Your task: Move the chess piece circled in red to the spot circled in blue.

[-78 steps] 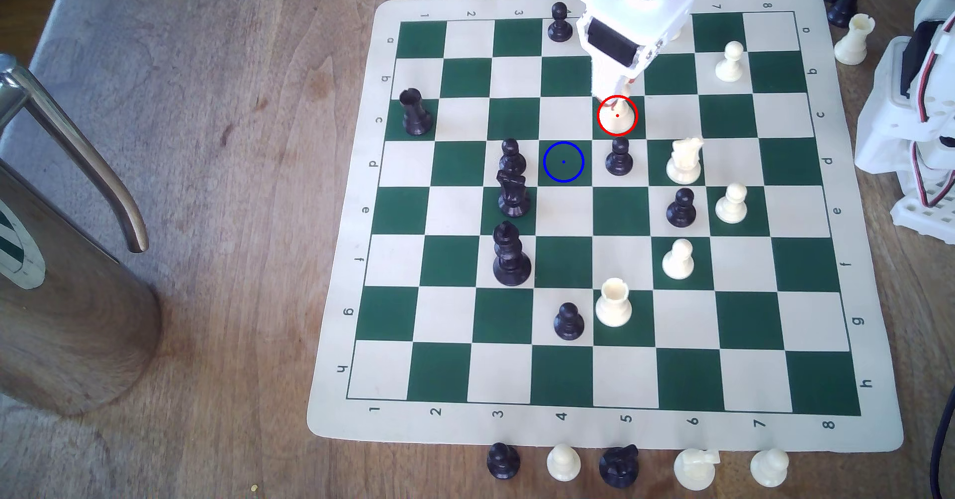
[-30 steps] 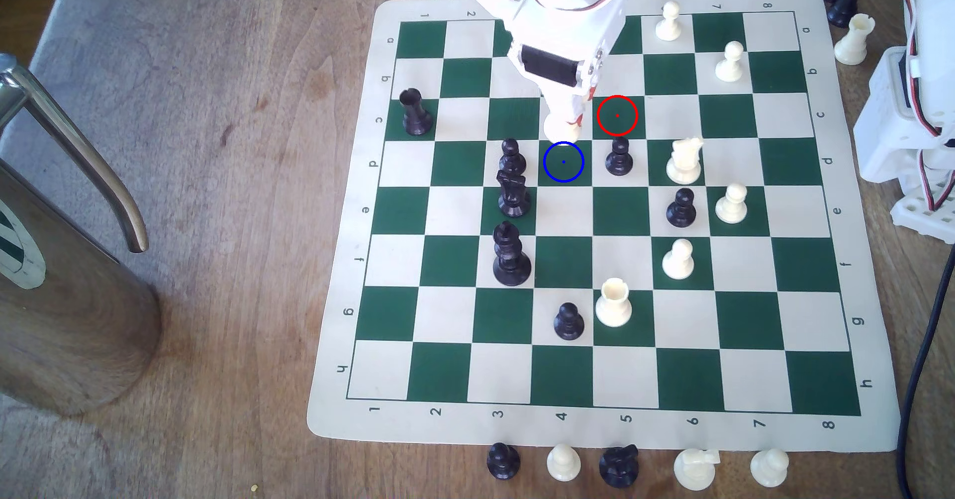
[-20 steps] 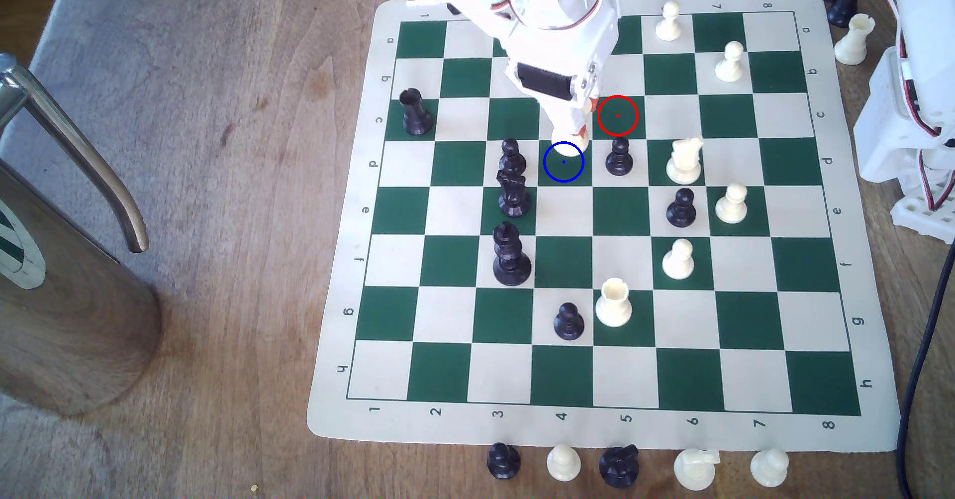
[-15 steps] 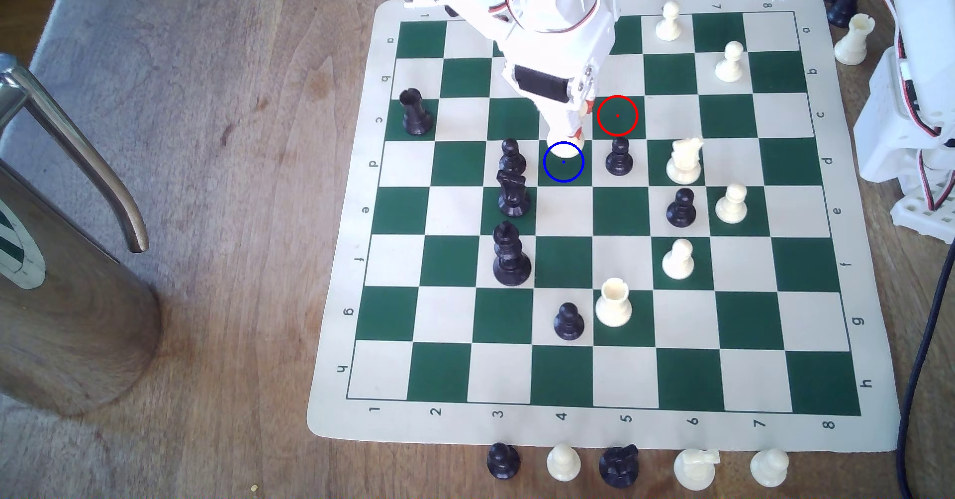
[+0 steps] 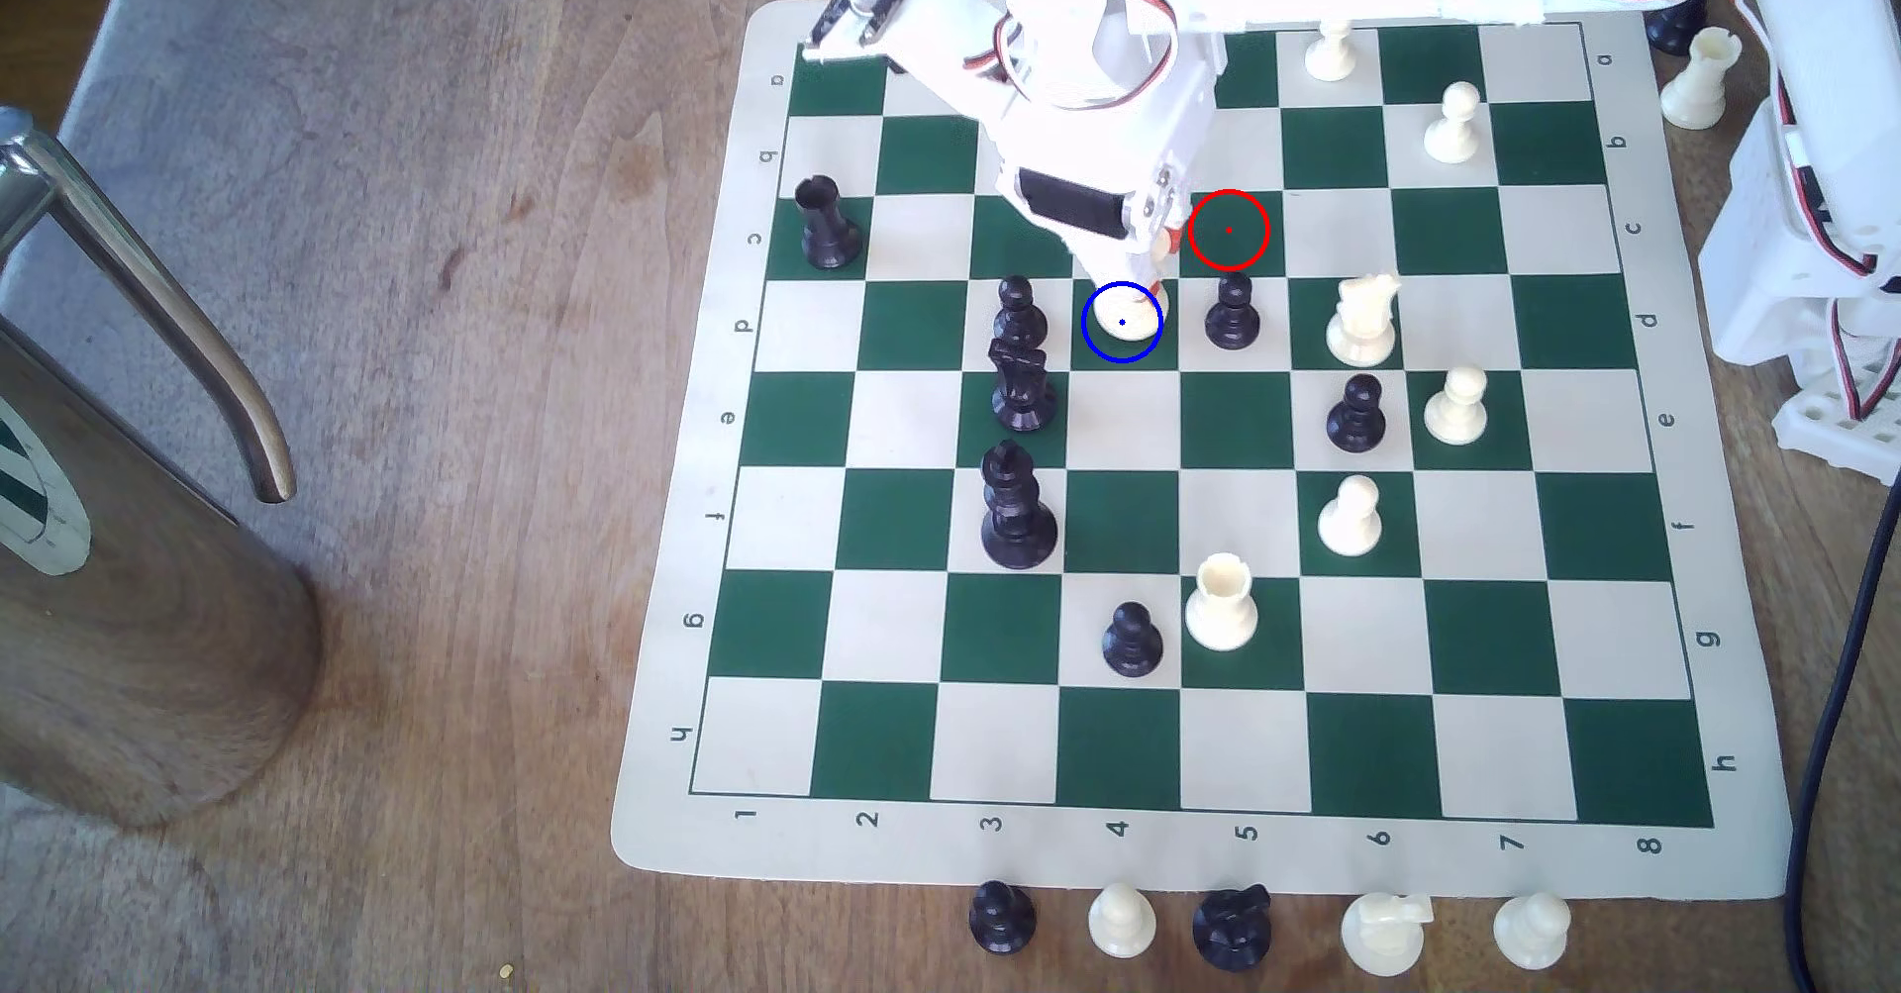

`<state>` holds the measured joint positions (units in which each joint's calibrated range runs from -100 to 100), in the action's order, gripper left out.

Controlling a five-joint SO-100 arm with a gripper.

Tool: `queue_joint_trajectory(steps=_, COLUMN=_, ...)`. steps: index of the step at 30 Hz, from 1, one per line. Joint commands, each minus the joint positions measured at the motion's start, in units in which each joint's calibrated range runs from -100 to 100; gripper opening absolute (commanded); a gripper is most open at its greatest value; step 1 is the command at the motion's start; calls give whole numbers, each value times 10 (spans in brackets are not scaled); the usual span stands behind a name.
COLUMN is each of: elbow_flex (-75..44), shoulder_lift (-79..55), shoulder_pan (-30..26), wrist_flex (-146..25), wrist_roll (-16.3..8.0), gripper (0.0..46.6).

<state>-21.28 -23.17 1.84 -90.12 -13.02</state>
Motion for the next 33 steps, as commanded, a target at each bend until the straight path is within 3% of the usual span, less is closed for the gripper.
queue_joint_trajectory(steps=1, elbow_flex=-52, shoulder_lift=19, shoulder_pan=-8, wrist_flex=0, wrist_roll=-3, gripper=3)
queue_joint_trajectory(steps=12, elbow_flex=-52, shoulder_lift=2, shoulder_pan=-1, wrist_flex=-1, wrist_roll=-2, gripper=3)
queue_joint_trajectory(steps=19, elbow_flex=-52, shoulder_lift=-9, shoulder_pan=1, wrist_flex=3, wrist_roll=-1, gripper=87)
queue_joint_trajectory(steps=21, elbow_flex=-51, shoulder_lift=-10, shoulder_pan=2, wrist_flex=3, wrist_roll=-1, gripper=130)
queue_joint_trajectory(steps=25, elbow_flex=-46, shoulder_lift=-3, shoulder_pan=5, wrist_flex=3, wrist_roll=0, gripper=167)
queue_joint_trajectory(steps=33, elbow_flex=-46, shoulder_lift=-4, shoulder_pan=7, wrist_flex=-3, wrist_roll=0, gripper=174)
